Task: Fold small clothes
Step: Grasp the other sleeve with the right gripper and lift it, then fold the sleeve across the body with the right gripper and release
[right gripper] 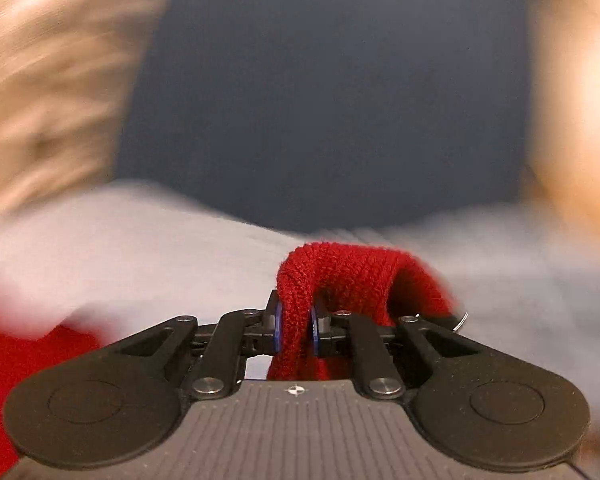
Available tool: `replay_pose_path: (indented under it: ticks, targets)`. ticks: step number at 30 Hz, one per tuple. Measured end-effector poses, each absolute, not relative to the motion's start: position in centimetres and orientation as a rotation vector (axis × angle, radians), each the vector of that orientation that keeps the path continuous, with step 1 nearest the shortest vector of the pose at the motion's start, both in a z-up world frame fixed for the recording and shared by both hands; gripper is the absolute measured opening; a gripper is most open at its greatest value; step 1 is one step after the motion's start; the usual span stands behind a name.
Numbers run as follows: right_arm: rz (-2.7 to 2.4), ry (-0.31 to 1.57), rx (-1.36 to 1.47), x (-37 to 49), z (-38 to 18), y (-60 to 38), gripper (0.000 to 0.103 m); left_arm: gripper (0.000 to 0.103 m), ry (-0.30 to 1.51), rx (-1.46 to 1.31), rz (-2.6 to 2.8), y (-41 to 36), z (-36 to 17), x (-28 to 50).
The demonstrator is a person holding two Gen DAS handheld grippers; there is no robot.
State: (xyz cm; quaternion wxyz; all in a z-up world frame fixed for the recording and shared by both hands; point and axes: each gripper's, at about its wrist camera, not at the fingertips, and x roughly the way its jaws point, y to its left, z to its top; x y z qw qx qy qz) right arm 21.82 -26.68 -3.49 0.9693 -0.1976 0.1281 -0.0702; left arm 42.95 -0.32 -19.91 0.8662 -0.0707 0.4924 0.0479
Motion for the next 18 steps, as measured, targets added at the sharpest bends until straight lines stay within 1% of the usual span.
replay_pose_path:
  ticks: [1, 2, 3, 5, 6, 7, 8, 9, 10, 15, 18]
  targets:
    - [0.031, 0.267, -0.629, 20.9, -5.8, -23.0, 0.016, 0.103, 1.037, -0.149, 0.099, -0.2, -20.1, 42.9]
    - [0.188, 0.308, -0.799, 20.0, -8.6, -20.7, 0.017, 0.103, 1.042, -0.148, 0.099, -0.1, -20.3, 42.9]
    - [0.283, 0.374, -0.877, 19.6, -10.7, -19.5, 0.018, 0.103, 1.046, -0.143, 0.099, 0.0, -20.5, 42.9]
    - [0.359, 0.533, -0.928, 19.4, -15.0, -19.0, 0.034, 0.103, 1.051, -0.129, 0.089, -0.1, -20.9, 43.1]
    - [0.349, 0.603, -0.908, 19.4, -16.4, -19.3, 0.047, 0.103, 1.055, -0.118, 0.085, -0.2, -21.2, 43.3]
    - [0.315, 0.632, -0.873, 19.2, -17.1, -19.9, 0.051, 0.103, 1.054, -0.108, 0.078, -0.2, -21.4, 43.5]
    - [0.282, 0.61, -0.824, 18.8, -17.0, -20.9, 0.057, 0.103, 1.055, -0.099, 0.069, -0.4, -21.7, 43.8]
    - [0.269, 0.615, -0.751, 18.6, -16.2, -22.5, 0.07, 0.103, 1.056, -0.096, 0.06, -0.5, -22.0, 44.0]
    - [0.263, 0.626, -0.685, 18.4, -15.6, -23.5, 0.076, 0.103, 1.056, -0.098, 0.048, -0.7, -22.1, 44.1]
    - [0.137, 0.647, -0.351, 21.6, -12.0, -32.0, 0.077, 0.103, 1.044, -0.088, 0.02, -1.9, -23.1, 45.5]
    - [-0.038, 0.649, -0.112, 24.9, -11.7, -38.3, 0.077, 0.103, 1.051, -0.089, 0.022, -2.4, -23.3, 46.7]
